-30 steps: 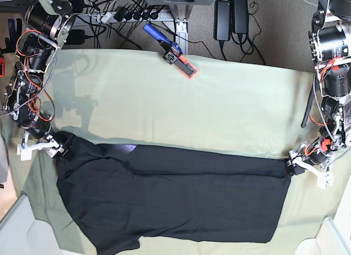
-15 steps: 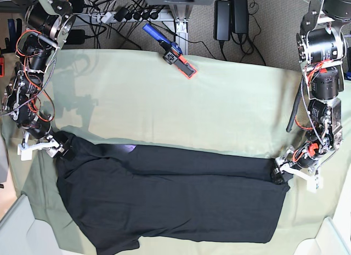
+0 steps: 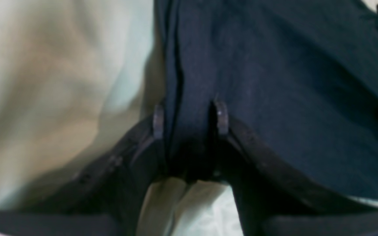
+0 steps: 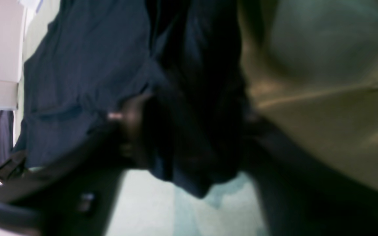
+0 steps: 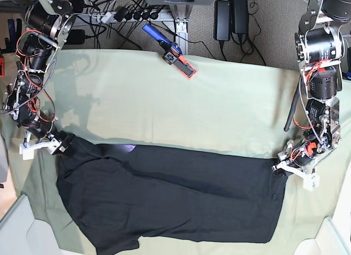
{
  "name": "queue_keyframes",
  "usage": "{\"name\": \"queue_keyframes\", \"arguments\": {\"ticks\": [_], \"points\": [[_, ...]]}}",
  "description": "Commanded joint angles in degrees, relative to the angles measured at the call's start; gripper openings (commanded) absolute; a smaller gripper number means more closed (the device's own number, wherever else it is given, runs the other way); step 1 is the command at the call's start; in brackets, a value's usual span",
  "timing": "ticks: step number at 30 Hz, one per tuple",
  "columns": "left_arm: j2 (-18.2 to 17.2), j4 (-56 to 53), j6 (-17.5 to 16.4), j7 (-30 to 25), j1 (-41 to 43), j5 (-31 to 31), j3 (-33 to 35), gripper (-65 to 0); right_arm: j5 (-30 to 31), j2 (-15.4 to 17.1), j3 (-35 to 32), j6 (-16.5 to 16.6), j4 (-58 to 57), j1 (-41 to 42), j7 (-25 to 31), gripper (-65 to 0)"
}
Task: Fold the T-shirt properly
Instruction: 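Lower the folded edge onto the shirt with both grippers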
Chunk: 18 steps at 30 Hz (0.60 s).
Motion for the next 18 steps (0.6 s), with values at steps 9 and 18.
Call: {"name": "queue_keyframes", "arguments": {"ticks": [9,18], "points": [[-0.02,0.48,-2.8,0.33,-1.29,-2.56,0.13,-48.5,1.14,0.92,0.02,2.8,0.74,1.27,0.79,-43.4],[-0.61,1.07,-2.86,3.65,-3.41,-3.17,-0.7,-48.7,3.67,0.96,0.02,2.8,0.76,1.27,-0.26,-65.0]]}}
